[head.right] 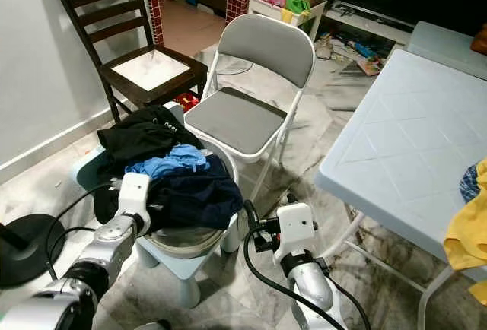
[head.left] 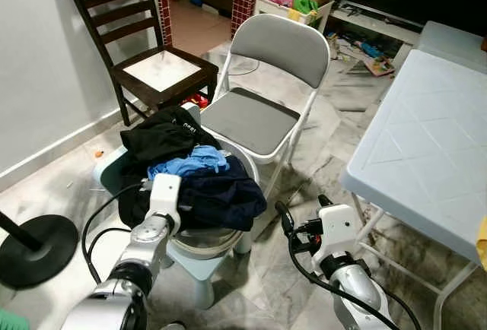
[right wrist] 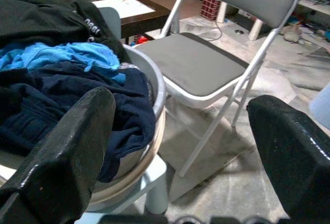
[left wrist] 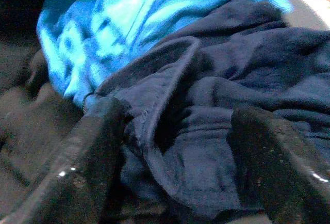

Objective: Hang hanger

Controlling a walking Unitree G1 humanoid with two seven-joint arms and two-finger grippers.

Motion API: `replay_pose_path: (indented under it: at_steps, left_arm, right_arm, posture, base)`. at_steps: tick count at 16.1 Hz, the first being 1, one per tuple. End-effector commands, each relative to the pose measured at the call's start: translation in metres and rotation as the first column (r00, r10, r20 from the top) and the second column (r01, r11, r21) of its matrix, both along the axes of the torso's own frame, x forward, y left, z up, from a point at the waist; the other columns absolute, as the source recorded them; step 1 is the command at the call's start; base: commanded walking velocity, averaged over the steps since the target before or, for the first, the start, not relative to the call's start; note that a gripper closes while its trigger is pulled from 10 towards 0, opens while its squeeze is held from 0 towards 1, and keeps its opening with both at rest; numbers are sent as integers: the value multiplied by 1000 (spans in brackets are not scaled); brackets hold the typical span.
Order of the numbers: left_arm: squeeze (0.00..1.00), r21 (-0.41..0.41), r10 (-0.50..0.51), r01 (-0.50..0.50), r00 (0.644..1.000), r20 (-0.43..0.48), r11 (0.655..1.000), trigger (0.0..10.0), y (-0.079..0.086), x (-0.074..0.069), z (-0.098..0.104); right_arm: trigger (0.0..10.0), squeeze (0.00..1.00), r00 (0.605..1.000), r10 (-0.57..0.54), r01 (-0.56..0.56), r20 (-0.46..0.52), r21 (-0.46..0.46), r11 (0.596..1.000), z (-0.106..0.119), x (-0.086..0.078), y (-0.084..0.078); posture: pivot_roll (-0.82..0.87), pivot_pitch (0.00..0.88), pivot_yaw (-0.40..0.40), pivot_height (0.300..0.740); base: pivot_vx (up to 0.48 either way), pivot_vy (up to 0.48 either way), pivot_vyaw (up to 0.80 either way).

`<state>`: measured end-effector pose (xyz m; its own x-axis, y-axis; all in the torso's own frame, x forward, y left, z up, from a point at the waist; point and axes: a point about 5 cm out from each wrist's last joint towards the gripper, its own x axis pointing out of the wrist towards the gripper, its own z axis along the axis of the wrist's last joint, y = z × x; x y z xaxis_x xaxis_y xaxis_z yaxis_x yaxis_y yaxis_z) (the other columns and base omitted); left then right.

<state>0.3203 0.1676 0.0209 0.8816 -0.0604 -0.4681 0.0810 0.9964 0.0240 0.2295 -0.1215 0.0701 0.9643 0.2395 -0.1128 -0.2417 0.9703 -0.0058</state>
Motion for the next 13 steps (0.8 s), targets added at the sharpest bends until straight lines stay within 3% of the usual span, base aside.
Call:
replay_pose_path:
  at_steps: [1, 4, 6, 8, 9, 10, 11, 13]
  left_arm:
    - [0, -44, 24, -26, 999, -40, 999, 0, -2, 2, 0]
    - [0, -70, 8, -12, 999, -46, 997, 0, -5, 6, 3]
    - [0, -103, 47, -52, 998, -44, 993, 0, -4, 9, 6]
    - [0, -190, 116, -125, 991, -60, 974, 0, -2, 12, 9]
    - [0, -172, 130, -125, 991, 18, 977, 0, 2, 21, 23]
    - [0, 7, 89, -91, 987, 132, 996, 0, 9, 29, 38]
    - [0, 47, 80, -90, 981, 176, 995, 0, 10, 33, 46]
    - [0, -15, 122, -122, 969, 213, 992, 0, 8, 42, 59]
  right_arm:
    - [10000, 0, 1000, 24, -24, 0, 6, 1000, 4, -3, -1]
    - [10000, 0, 983, 162, -162, -88, 5, 987, -6, -15, 4]
    - [10000, 0, 972, 188, -193, -139, -28, 981, -14, -20, 1]
    - [10000, 0, 969, 192, -202, -156, -49, 978, -16, -20, 1]
    - [10000, 0, 963, 204, -217, -175, -60, 974, -20, -21, 4]
    - [10000, 0, 961, 207, -220, -185, -53, 974, -22, -22, 6]
    - [10000, 0, 959, 209, -222, -191, -51, 974, -23, -21, 7]
    - [10000, 0, 955, 218, -235, -199, -61, 970, -24, -19, 9]
  posture:
    - [12, 68, -119, 740]
    - [6, 63, -114, 740]
    - [10, 63, -113, 740]
    - [14, 65, -113, 740]
    - [22, 68, -115, 740]
    - [28, 72, -116, 740]
    - [34, 73, -117, 740]
    - [44, 75, -119, 740]
  base:
    - [0, 0, 0]
    - [0, 0, 0]
    - [0, 0, 0]
    - [0, 0, 0]
    - [0, 0, 0]
    - [0, 0, 0]
    - [0, 0, 0]
    - [0, 0, 0]
